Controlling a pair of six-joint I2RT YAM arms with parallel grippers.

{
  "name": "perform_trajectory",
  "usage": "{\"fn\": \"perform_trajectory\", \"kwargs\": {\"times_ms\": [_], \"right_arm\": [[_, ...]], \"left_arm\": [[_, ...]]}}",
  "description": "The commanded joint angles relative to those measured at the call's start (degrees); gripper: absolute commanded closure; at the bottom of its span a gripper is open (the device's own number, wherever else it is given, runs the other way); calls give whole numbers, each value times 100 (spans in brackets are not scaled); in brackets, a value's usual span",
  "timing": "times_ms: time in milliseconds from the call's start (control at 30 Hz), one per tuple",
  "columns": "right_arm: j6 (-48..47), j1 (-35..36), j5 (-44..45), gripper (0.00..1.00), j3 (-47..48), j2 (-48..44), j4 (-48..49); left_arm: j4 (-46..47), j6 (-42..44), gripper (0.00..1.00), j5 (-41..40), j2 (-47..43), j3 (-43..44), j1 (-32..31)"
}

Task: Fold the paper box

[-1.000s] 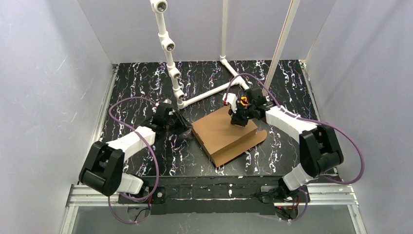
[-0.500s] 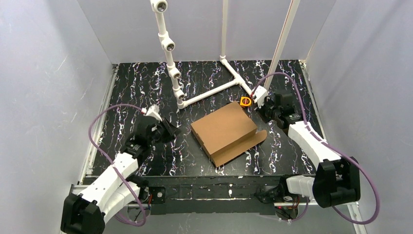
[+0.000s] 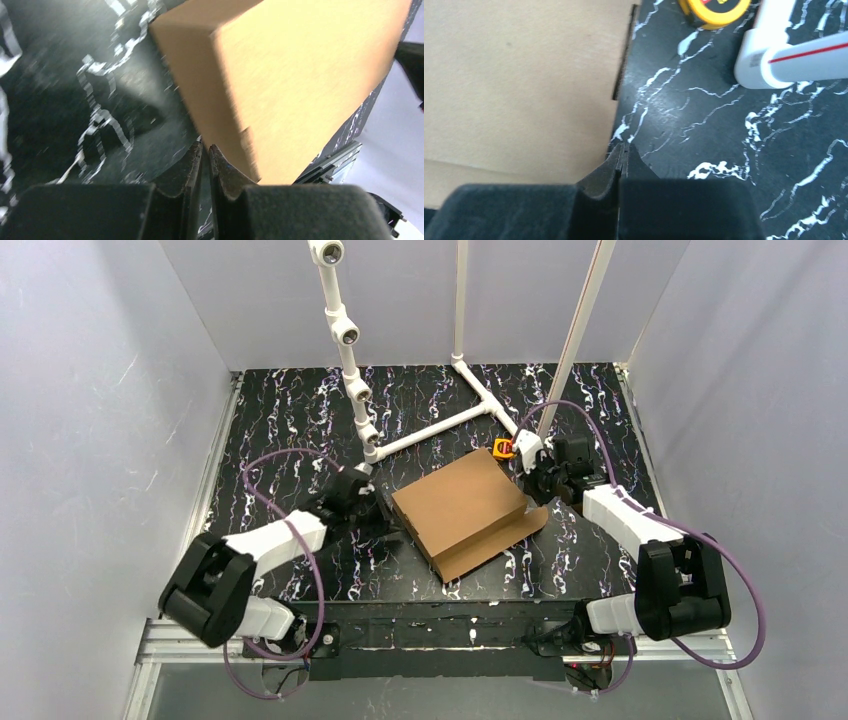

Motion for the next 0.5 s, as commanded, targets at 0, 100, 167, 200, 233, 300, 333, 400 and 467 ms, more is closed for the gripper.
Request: {"fn": "perform_trajectory", "kwargs": {"times_ms": [0, 100, 167, 200, 233, 300, 333, 400, 467], "right_arm": [[-142, 4, -712, 99, -160, -243, -199], [-317, 4, -942, 99, -229, -408, -434], [-448, 9, -1151, 99, -282, -523, -615], [-522, 12, -1284, 99, -302, -581, -719], [-598, 12, -1385, 99, -330, -651, -810], [-715, 12, -1511, 99, -389, -803, -942], [-757, 12, -1522, 99, -403, -850, -985], [-914, 12, -1583, 99, -403, -894, -1170], [-1235, 12, -1760, 99, -367, -913, -1509]], "left_arm": [[157, 246, 90, -215, 685, 806, -152], [138, 357, 90, -184, 1103, 1297, -190], [87, 437, 89, -151, 1334, 1565, -202], [50, 489, 89, -146, 1443, 1690, -206], [22, 531, 89, -141, 1538, 1828, -209], [-35, 608, 89, -132, 1709, 2076, -211], [-85, 647, 89, -123, 1796, 2200, -213], [-190, 738, 89, -140, 1953, 2412, -212], [-321, 796, 88, -144, 2028, 2559, -218]]}}
